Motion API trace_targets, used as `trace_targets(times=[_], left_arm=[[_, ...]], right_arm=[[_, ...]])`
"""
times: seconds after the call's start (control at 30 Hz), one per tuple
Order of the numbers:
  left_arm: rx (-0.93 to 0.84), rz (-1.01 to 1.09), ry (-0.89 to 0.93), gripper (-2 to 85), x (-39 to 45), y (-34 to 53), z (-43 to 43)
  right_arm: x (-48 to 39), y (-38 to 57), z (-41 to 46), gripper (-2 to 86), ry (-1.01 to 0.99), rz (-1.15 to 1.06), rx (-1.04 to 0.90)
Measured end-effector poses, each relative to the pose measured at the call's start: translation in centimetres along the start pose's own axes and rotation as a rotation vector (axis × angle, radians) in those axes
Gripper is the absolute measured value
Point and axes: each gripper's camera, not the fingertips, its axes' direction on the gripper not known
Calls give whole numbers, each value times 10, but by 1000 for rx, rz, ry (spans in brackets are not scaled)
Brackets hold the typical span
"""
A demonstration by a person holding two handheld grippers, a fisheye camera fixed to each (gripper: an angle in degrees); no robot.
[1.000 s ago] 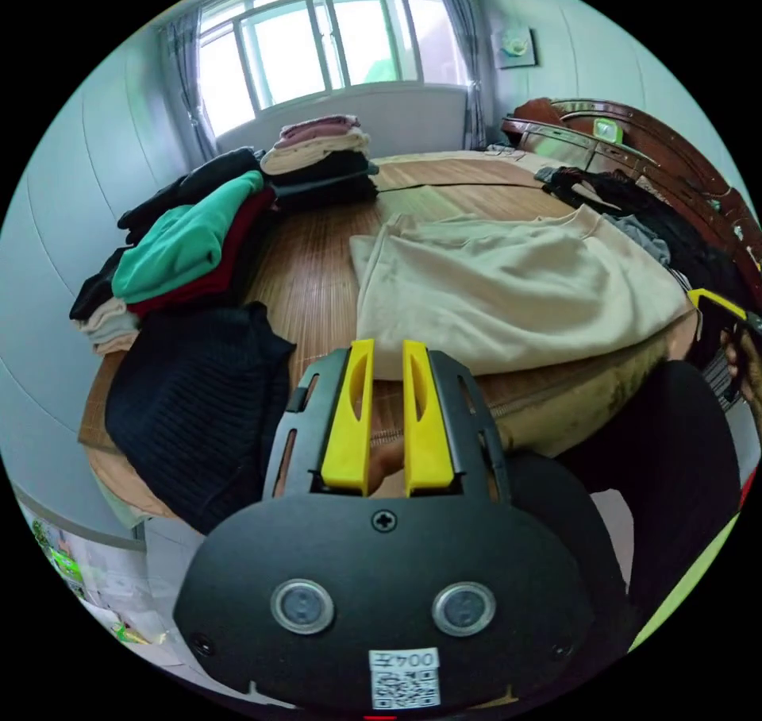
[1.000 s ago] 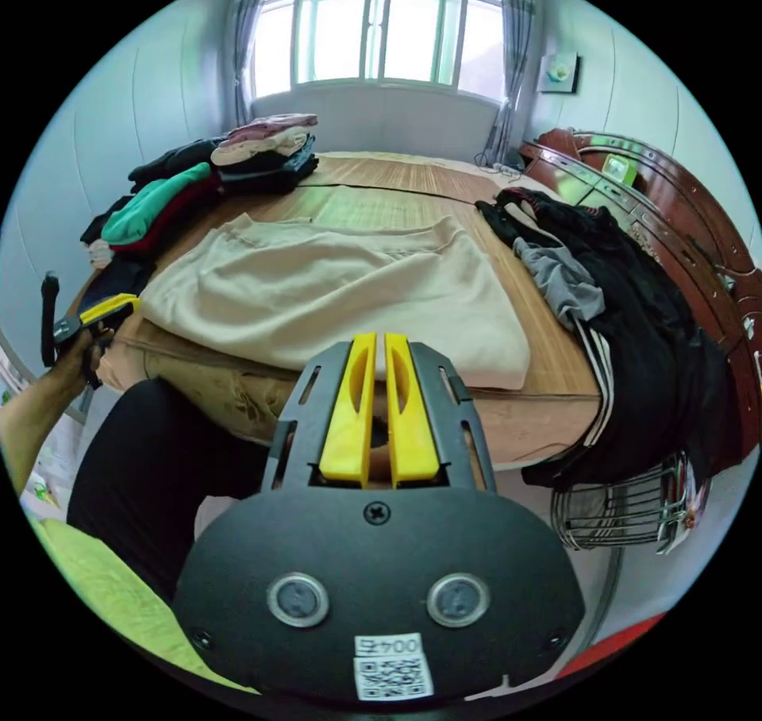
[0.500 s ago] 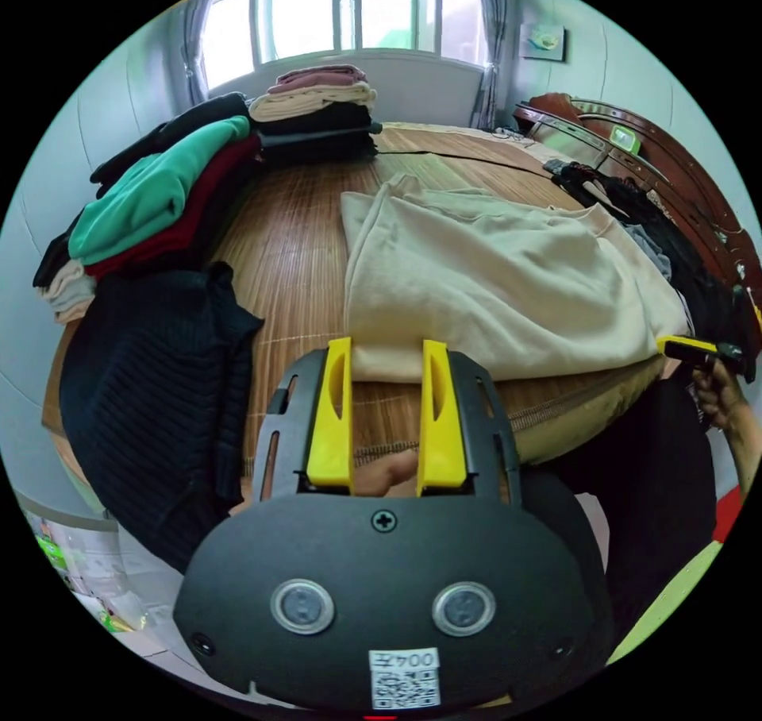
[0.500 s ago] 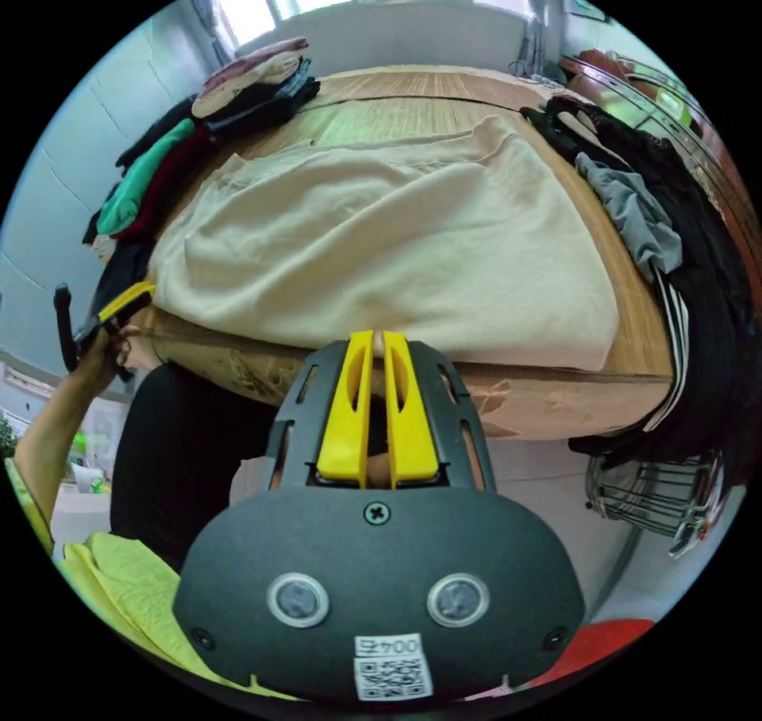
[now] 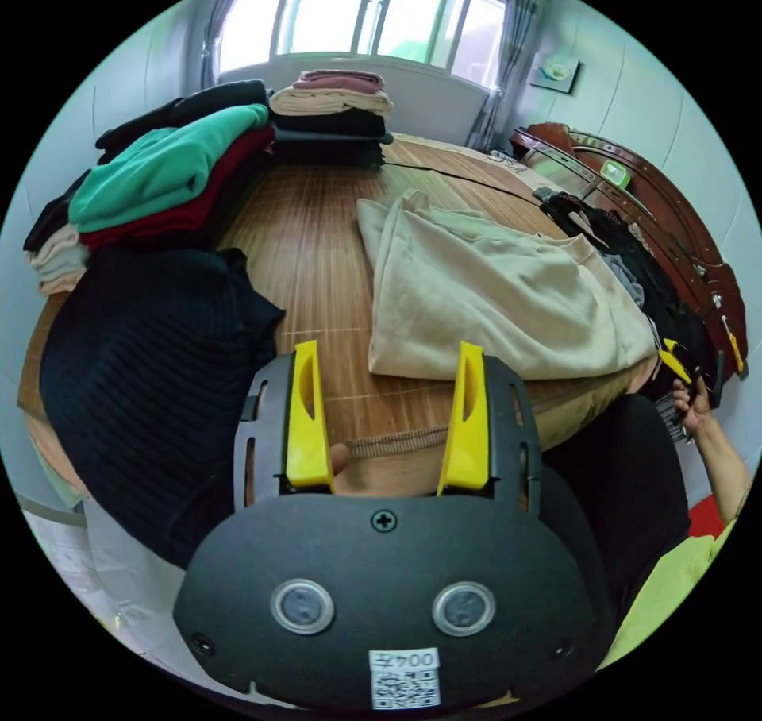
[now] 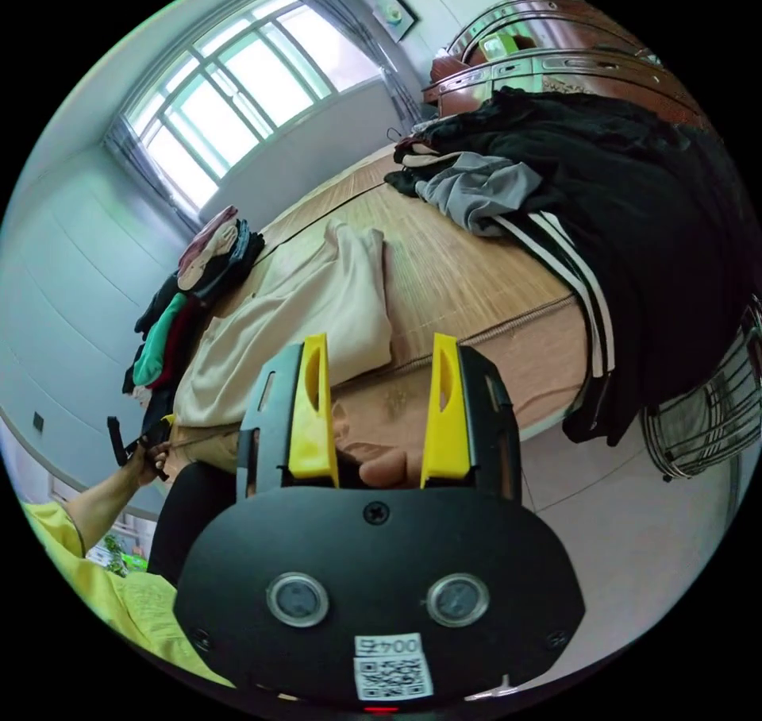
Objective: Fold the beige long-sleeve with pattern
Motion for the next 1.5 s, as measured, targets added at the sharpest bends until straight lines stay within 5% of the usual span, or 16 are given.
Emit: trace_targets(times=[0.2,0.3,0.5,0.8,0.93,1.13,1.33,1.5], left_arm=[[-27,9,129,180,-27,-59,25],[-56,-31,38,69,-47,-74,20],[16,-131,230,33,-148,-84,-61],[-123,-189,260,37,-287,51,-97],[-6,-231,229,47,-329,112,-123],[188,37,78,58,-242,82,-164],[144,308,-130,78,-101,31,-72],[72,338,-149,108,-77,-20,2]], right_arm=[[10,-25,26,80,0,38,-100],[6,-35,18,40,20,93,-124],[16,-47,-37,33,-223,248,-155],[59,51,-58,52,-331,362,-366],[71,81,-83,64,-284,352,-225],[-9,62,-98,66,-63,-79,-79],[-101,43,-32,68,93,-397,-104],[-150,4,27,103,110,-559,-156]])
